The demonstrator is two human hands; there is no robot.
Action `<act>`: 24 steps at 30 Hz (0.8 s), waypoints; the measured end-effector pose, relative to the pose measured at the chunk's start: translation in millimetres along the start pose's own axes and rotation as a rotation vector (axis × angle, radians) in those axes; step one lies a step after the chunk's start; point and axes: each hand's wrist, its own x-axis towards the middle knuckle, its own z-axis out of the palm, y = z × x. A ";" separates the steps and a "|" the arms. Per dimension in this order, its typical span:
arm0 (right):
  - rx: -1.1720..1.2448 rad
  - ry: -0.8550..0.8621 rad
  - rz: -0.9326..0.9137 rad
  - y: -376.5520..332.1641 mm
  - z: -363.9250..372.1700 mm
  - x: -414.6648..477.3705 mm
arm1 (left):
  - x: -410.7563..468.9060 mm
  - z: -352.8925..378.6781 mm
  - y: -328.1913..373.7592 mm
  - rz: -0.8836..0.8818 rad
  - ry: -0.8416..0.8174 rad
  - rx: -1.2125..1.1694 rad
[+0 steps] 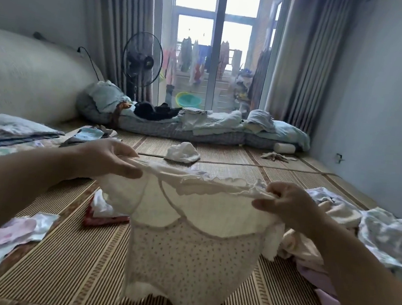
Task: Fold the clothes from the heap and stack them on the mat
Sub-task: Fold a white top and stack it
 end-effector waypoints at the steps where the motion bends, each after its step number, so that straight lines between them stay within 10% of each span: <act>1: 0.140 0.016 0.024 -3.2 -0.6 0.4 | -2.1 1.6 -0.8 0.003 -0.012 -0.002; 11: 0.503 -0.161 0.014 -27.9 -2.7 -0.7 | -4.2 30.0 -17.7 0.076 0.252 -0.235; 24: 0.145 0.235 -0.139 -30.7 1.6 7.5 | -18.7 33.1 -21.8 0.442 0.298 0.350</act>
